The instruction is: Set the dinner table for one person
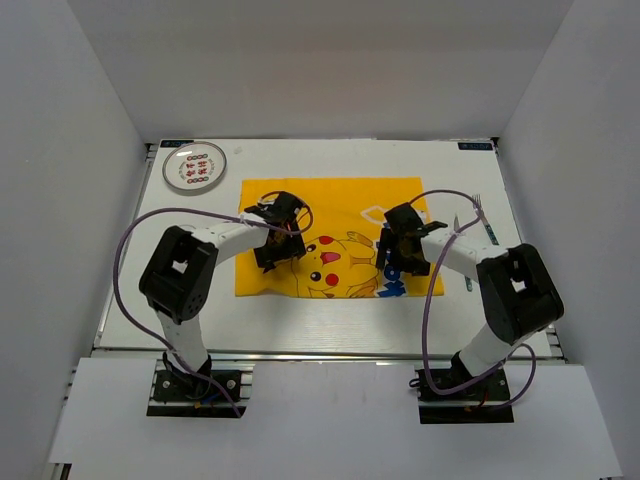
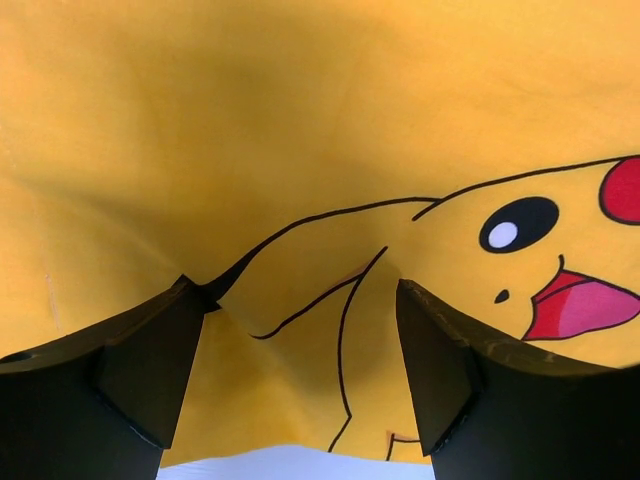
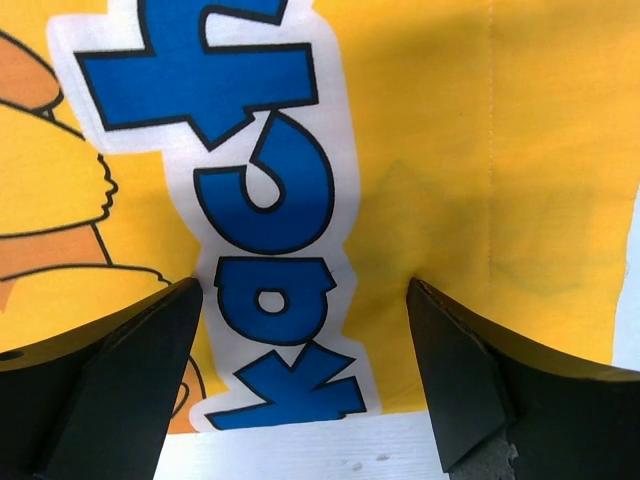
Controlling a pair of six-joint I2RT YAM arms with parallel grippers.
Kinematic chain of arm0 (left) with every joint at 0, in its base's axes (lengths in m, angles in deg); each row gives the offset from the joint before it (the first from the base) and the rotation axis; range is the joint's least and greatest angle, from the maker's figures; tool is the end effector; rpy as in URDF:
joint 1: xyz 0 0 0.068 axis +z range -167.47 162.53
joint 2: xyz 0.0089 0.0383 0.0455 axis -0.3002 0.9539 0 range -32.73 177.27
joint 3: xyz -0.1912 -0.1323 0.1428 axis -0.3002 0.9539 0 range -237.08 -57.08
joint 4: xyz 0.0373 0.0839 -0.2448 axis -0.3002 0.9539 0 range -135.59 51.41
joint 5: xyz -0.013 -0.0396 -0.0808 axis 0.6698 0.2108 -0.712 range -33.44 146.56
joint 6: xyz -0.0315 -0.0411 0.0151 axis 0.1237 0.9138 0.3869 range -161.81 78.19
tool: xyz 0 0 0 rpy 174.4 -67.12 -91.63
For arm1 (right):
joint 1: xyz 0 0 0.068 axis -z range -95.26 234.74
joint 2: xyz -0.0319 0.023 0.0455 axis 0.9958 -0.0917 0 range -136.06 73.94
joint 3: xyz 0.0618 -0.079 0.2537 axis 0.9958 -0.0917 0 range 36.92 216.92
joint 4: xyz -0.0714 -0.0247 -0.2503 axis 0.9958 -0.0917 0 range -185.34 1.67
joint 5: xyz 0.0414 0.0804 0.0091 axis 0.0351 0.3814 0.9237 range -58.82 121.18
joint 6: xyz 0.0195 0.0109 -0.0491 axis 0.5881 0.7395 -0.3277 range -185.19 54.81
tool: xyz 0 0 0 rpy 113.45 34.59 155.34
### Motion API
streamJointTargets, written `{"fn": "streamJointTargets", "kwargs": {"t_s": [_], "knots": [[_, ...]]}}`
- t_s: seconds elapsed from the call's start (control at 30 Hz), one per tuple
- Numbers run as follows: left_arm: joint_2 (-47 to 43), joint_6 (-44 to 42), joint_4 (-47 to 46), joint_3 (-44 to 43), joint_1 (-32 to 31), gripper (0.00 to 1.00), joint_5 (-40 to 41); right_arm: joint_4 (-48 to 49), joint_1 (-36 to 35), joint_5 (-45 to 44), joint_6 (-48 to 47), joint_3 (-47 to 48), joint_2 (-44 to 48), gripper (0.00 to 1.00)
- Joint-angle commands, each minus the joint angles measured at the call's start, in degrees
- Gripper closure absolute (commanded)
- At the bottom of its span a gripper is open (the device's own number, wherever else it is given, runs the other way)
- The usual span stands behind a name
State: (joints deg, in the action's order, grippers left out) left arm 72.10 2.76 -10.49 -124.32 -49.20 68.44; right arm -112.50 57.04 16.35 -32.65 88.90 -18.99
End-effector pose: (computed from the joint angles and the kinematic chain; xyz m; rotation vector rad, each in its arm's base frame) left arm 0.3021 -0.1782 0.1628 -0.3543 2.7548 -0.0341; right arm 0.2729 0.1331 0.1636 0.1871 2.6335 -0.0049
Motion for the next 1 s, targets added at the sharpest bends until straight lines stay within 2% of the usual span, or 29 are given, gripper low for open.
{"fn": "streamJointTargets", "kwargs": {"t_s": [0.0,0.17,0.4,0.73,0.77,0.8,0.97], "knots": [[2.82,0.07,-2.13,-2.44,-0.09,0.13,-2.03,-0.18,2.74,-0.28,-0.98,0.91,-4.36,0.11],[3.09,0.77,-2.74,-3.16,-1.23,0.14,-4.76,-0.18,6.77,1.38,-2.65,1.54,-5.69,0.11],[1.60,1.30,-4.24,-0.44,-2.90,0.14,-5.55,2.28,9.77,3.49,-3.53,-3.47,-0.33,0.11],[-1.21,2.00,-3.71,0.18,-3.96,0.10,-4.59,1.32,10.12,5.78,-5.11,-0.75,-0.15,0.11],[-2.17,2.09,-3.28,-0.17,-3.96,0.09,-4.41,1.05,10.04,6.13,-5.46,0.38,0.11,0.11],[-2.62,2.09,-3.01,-0.43,-3.96,0.03,-3.97,0.35,10.04,6.22,-5.64,1.18,0.29,0.11],[-5.78,1.30,2.15,-6.30,-3.96,0.02,-0.99,-3.69,9.86,7.18,-5.29,6.27,6.68,0.11]]}}
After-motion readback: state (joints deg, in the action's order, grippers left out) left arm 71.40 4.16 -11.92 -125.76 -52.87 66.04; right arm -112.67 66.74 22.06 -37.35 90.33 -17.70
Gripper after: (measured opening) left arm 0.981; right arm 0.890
